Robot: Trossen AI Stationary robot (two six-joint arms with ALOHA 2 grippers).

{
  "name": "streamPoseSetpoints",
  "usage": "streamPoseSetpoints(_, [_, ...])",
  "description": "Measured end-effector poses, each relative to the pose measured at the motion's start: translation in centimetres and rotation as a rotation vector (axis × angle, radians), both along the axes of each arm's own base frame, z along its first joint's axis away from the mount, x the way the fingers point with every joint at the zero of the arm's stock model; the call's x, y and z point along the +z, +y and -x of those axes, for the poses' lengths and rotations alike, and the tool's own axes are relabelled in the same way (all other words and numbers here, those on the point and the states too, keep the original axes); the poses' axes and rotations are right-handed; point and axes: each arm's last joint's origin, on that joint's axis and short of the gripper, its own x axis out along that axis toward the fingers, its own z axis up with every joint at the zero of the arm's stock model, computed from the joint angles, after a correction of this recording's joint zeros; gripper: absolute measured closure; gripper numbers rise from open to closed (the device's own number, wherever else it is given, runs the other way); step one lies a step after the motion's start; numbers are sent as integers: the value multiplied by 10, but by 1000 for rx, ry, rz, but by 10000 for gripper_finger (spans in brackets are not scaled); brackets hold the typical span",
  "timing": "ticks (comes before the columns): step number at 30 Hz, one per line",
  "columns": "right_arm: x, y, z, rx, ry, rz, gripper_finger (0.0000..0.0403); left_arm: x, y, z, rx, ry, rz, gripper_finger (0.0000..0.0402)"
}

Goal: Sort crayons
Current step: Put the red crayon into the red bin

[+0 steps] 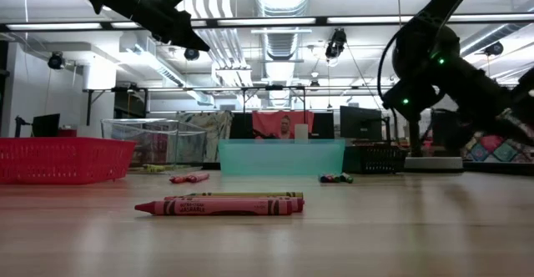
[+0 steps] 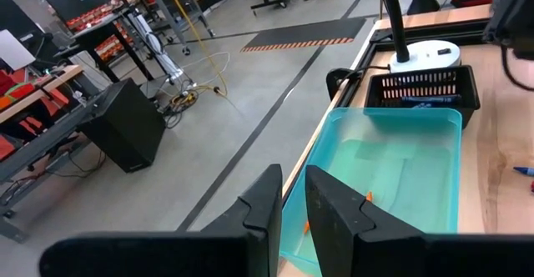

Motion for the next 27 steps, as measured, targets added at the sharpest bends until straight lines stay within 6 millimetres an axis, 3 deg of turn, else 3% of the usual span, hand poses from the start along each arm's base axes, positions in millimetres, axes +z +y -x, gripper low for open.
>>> streamPoseSetpoints(7, [-5, 2, 3, 4, 90, -55, 391, 0, 0, 0, 1, -2, 3, 363])
streamPoseSetpoints(16, [-29, -2, -3, 26, 108, -85, 394, 0, 0, 0, 1, -1, 4, 363])
streamPoseSetpoints(27, [-39, -4, -8, 35, 60, -79, 394, 0, 0, 0, 1, -1, 4, 363])
